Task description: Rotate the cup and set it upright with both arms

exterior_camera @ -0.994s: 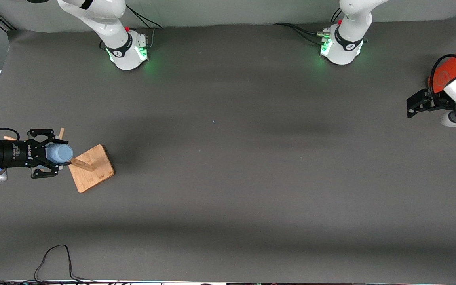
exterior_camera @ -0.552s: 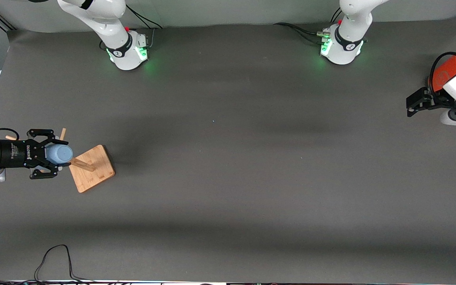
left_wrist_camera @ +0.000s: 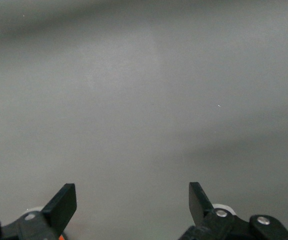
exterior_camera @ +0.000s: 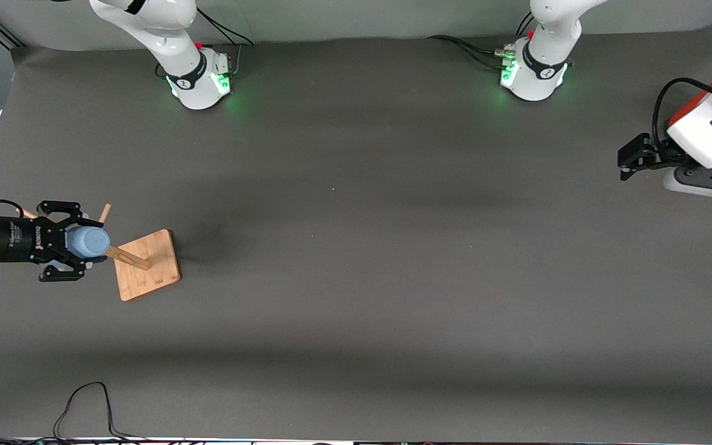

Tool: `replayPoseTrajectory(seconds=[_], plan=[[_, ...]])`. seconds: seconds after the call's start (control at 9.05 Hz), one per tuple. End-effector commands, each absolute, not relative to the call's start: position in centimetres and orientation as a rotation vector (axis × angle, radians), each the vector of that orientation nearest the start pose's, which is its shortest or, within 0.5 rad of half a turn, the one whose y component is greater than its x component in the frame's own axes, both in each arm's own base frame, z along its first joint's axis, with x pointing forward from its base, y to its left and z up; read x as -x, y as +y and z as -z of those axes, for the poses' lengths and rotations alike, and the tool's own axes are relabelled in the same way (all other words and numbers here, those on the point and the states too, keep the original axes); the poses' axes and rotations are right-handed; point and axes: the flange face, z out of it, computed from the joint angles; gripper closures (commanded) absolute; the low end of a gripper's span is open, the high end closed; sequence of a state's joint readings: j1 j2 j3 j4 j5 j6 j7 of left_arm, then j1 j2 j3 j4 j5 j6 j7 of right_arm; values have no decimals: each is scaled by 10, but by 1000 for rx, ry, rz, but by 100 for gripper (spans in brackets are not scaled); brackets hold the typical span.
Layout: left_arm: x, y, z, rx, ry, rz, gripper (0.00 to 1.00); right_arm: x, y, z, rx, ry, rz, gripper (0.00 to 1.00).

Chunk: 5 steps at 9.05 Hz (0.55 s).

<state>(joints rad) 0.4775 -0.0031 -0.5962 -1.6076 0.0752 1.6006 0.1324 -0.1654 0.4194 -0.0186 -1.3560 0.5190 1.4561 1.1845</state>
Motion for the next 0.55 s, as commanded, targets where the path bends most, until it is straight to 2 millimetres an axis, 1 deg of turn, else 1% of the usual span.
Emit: replayPoseTrajectory(seconds=[0.0, 0.22, 0.33, 0.44], plan=[[-549, -59, -616, 3016, 391, -20, 0, -648, -49, -497, 2085, 1763, -716, 69], [-547, -59, -615, 3015, 392, -40, 0, -646, -41, -507, 2067, 1759, -718, 69], [-545, -58, -618, 3014, 387, -52, 0, -646, -32, -512, 2059, 1749, -724, 69], [-544, -58, -621, 3012, 384, -46, 0, -646, -24, -512, 2070, 1736, -726, 76]])
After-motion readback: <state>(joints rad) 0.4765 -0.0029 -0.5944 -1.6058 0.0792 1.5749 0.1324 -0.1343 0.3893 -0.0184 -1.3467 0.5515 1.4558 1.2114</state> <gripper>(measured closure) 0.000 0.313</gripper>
